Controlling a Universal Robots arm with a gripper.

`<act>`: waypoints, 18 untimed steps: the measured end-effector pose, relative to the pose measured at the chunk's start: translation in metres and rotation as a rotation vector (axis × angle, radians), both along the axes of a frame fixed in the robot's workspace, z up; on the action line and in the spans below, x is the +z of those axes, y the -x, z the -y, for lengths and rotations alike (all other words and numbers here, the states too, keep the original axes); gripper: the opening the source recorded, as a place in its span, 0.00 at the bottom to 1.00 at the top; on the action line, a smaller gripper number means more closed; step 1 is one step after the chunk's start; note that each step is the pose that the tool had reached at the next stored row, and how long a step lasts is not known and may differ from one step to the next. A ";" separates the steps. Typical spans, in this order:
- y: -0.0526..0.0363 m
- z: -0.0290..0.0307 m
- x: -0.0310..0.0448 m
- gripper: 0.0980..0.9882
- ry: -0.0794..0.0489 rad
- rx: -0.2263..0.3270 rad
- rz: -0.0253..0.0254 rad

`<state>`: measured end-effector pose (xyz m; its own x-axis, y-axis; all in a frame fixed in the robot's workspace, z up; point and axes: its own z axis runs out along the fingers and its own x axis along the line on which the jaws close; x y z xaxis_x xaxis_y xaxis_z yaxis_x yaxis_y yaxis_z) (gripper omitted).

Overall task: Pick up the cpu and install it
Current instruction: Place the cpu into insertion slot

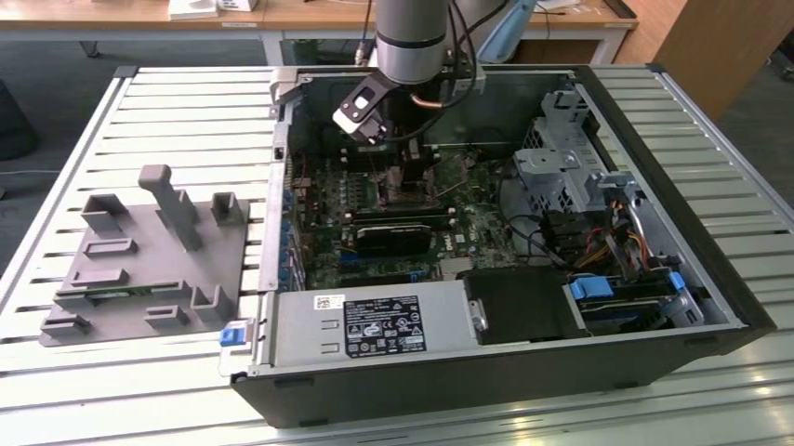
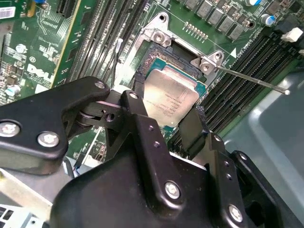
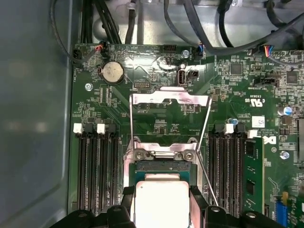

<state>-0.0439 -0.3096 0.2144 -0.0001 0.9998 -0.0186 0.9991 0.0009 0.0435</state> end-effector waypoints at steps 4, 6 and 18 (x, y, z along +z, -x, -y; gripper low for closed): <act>0.0000 0.0000 -0.0058 0.50 0.000 -0.007 -0.0008; 0.0000 0.0001 -0.0081 0.50 0.000 -0.007 -0.0009; 0.0000 0.0027 -0.0155 0.50 0.000 -0.008 -0.0065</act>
<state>-0.0439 -0.3123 0.1990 0.0079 0.9998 -0.0184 0.9993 -0.0072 0.0370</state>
